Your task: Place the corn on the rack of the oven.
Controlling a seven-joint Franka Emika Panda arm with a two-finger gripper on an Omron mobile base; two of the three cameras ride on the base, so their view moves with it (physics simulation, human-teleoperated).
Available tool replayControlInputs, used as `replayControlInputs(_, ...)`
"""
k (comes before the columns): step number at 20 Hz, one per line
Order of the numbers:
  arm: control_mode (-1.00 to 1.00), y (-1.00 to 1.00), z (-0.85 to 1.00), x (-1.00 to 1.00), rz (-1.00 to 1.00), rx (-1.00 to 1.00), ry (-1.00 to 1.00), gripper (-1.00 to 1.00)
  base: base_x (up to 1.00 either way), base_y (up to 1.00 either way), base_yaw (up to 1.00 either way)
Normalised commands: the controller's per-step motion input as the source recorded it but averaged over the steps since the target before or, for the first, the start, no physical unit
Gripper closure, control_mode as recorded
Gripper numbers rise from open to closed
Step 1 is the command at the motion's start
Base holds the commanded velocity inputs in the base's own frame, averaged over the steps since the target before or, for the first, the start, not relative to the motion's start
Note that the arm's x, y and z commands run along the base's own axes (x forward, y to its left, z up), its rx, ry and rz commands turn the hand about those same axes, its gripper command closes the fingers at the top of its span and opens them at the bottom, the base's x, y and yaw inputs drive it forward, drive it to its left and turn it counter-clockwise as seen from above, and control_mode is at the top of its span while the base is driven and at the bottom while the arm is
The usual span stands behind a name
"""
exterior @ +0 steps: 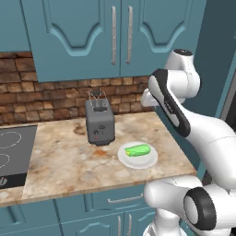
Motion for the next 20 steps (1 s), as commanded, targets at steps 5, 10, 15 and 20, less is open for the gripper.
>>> replayControlInputs(5,-1.00,0.06,-0.31,-0.53,-0.22,0.04,0.00,-1.00,0.00,0.00,0.00)
replayControlInputs(10,-1.00,0.38,-0.90,-0.09,-0.75,0.01,0.04,-1.00,0.00,0.00,0.00)
replayControlInputs(15,-1.00,0.05,-0.97,0.32,-0.69,0.00,0.15,-1.00,0.00,0.00,0.00)
replayControlInputs(20,-1.00,0.06,-0.37,0.66,-0.42,0.22,0.01,-1.00,0.00,0.00,0.00)
